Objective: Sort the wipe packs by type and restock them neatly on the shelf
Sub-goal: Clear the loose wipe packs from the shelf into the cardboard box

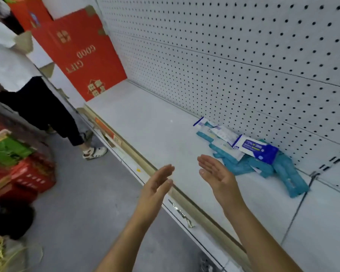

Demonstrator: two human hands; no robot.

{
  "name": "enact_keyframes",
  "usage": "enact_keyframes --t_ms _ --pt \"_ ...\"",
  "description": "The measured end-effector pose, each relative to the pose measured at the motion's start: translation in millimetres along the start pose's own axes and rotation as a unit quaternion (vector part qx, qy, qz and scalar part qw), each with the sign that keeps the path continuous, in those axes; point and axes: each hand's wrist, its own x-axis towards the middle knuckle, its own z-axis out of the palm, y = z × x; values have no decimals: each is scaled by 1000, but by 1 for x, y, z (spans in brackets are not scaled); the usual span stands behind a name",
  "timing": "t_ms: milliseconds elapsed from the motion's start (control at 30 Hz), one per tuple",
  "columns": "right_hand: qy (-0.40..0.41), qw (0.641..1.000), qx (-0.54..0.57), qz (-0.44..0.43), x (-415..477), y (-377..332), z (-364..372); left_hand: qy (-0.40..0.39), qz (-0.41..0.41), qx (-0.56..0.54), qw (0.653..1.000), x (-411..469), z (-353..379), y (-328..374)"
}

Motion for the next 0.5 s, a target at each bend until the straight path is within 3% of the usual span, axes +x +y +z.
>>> enact_keyframes --t_ms 133,267,367,500 --pt "60 998 -4 10 60 -3 -22 -30 -5 40 999 75 -3 1" --pt "175 982 -70 12 99 7 -61 -98 -8 79 992 142 9 -13" --pt "266 948 -168 38 118 18 -91 -155 1 114 981 194 22 -23" --pt "294 889 -347 54 142 25 -117 -246 30 167 954 261 43 -34"
